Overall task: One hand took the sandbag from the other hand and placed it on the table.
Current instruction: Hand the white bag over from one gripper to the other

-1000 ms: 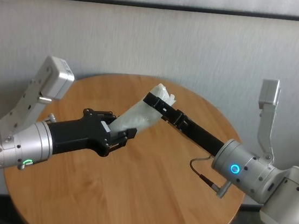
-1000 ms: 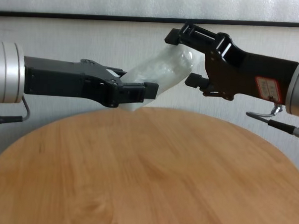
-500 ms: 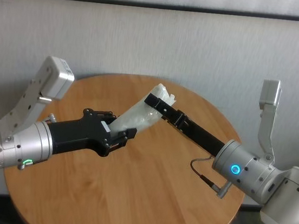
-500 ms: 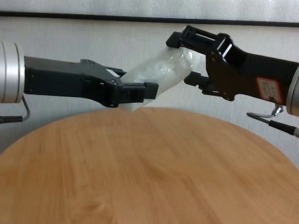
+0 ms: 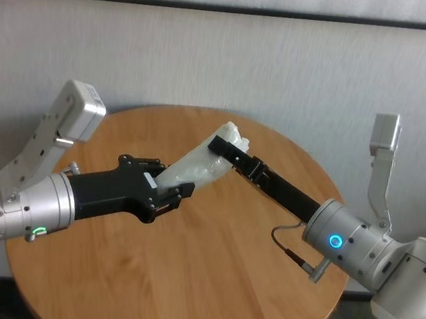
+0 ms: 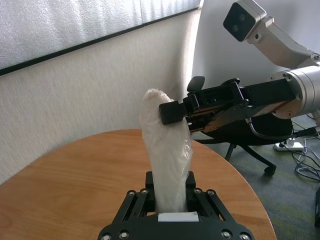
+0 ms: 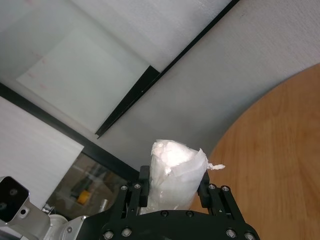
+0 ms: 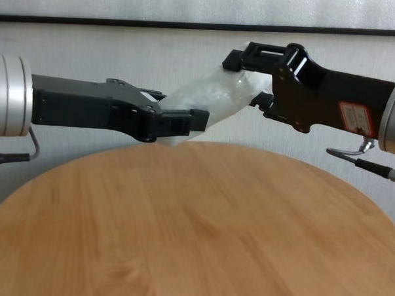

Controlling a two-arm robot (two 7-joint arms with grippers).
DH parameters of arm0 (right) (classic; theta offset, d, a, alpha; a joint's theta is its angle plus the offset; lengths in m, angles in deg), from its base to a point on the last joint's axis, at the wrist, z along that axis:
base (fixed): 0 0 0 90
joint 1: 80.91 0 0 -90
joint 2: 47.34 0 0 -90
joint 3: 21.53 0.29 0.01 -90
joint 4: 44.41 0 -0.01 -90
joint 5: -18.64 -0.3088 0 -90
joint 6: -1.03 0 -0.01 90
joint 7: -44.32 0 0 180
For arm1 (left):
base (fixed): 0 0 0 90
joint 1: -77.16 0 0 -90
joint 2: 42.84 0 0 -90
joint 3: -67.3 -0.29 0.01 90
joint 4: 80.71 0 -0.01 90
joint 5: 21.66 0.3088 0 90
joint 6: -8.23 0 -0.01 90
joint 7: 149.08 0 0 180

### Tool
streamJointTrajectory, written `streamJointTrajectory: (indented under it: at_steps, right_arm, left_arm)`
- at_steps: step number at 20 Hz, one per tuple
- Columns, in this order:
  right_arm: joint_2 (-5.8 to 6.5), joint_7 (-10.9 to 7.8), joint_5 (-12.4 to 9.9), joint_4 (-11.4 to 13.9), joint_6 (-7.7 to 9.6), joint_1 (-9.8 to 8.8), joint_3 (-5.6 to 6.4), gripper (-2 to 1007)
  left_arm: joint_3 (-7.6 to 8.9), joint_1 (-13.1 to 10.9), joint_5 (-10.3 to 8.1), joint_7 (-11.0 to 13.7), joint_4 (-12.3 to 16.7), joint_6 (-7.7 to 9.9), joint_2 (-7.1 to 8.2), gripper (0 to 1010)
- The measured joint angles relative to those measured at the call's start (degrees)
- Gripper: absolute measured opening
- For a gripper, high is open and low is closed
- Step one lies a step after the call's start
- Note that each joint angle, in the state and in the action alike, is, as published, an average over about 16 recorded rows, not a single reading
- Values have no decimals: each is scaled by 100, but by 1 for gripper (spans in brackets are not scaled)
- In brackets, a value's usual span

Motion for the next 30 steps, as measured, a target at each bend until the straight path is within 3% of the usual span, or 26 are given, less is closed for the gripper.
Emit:
streamJointTrajectory:
  at_steps: [8, 30]
  right_arm:
    - [0, 0, 3, 1, 0, -3, 3, 545]
    - [28, -3, -10, 8, -9, 9, -26, 544]
  left_arm:
    - [0, 0, 0, 1, 0, 0, 0, 358]
    - [0, 0, -1, 1, 0, 0, 0, 358]
